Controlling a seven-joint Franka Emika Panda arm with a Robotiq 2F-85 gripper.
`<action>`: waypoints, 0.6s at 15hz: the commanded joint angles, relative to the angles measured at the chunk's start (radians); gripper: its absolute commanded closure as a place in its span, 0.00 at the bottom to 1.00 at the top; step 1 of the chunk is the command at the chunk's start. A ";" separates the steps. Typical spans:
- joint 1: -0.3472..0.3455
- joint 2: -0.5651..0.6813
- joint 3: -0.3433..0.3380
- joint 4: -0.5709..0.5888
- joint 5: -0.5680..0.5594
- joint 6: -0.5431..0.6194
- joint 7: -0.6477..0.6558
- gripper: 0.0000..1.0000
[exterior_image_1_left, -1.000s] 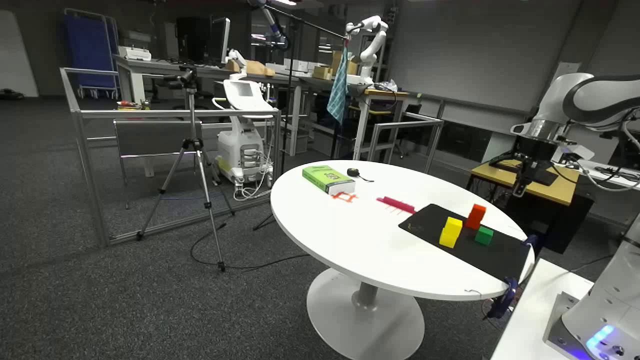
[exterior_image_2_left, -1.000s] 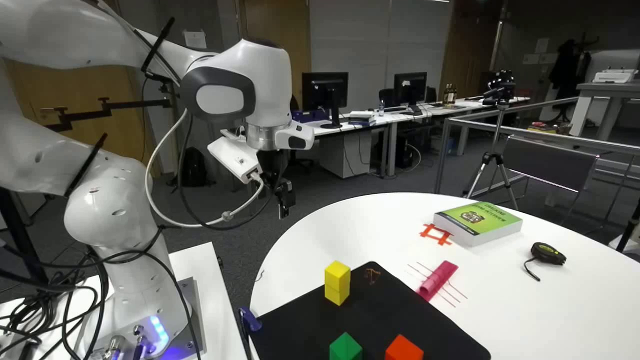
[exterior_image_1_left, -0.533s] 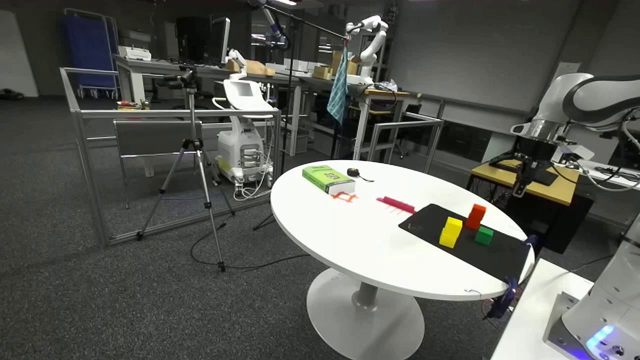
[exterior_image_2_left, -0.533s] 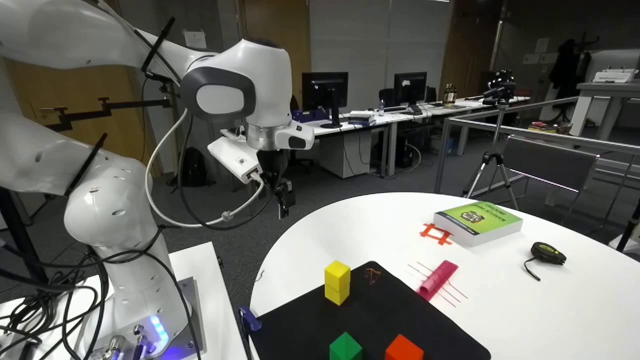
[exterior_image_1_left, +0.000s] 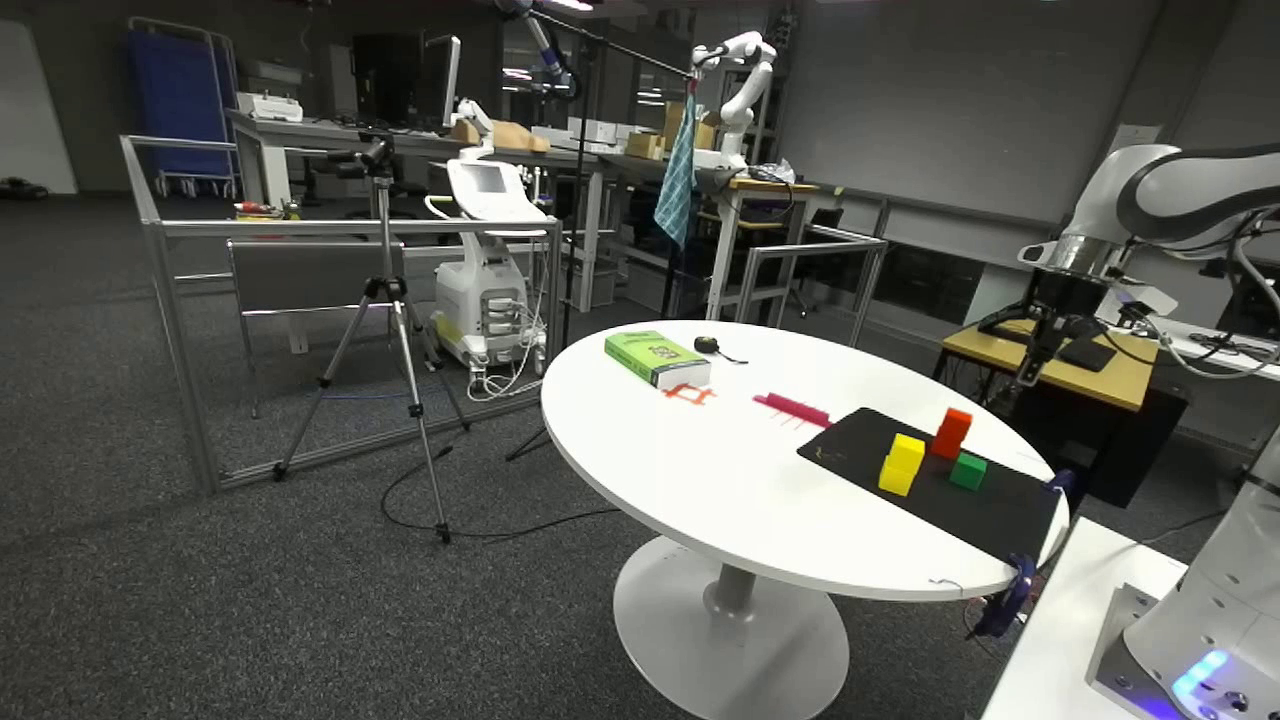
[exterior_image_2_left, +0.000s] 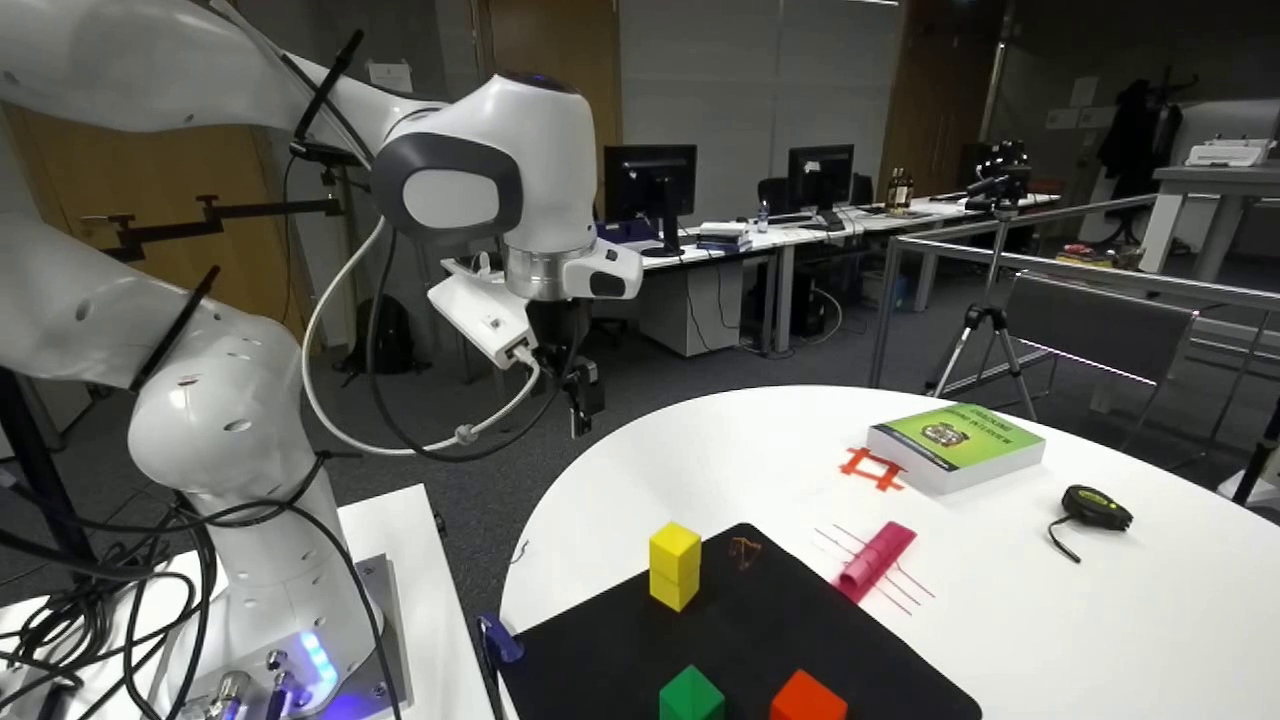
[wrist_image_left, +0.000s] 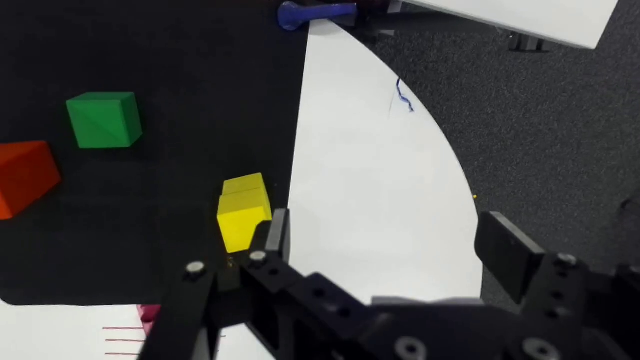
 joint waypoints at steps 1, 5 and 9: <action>-0.010 0.181 -0.104 0.124 0.007 0.071 -0.123 0.00; 0.006 0.393 -0.232 0.269 0.049 0.166 -0.321 0.00; 0.111 0.621 -0.395 0.433 0.090 0.218 -0.510 0.00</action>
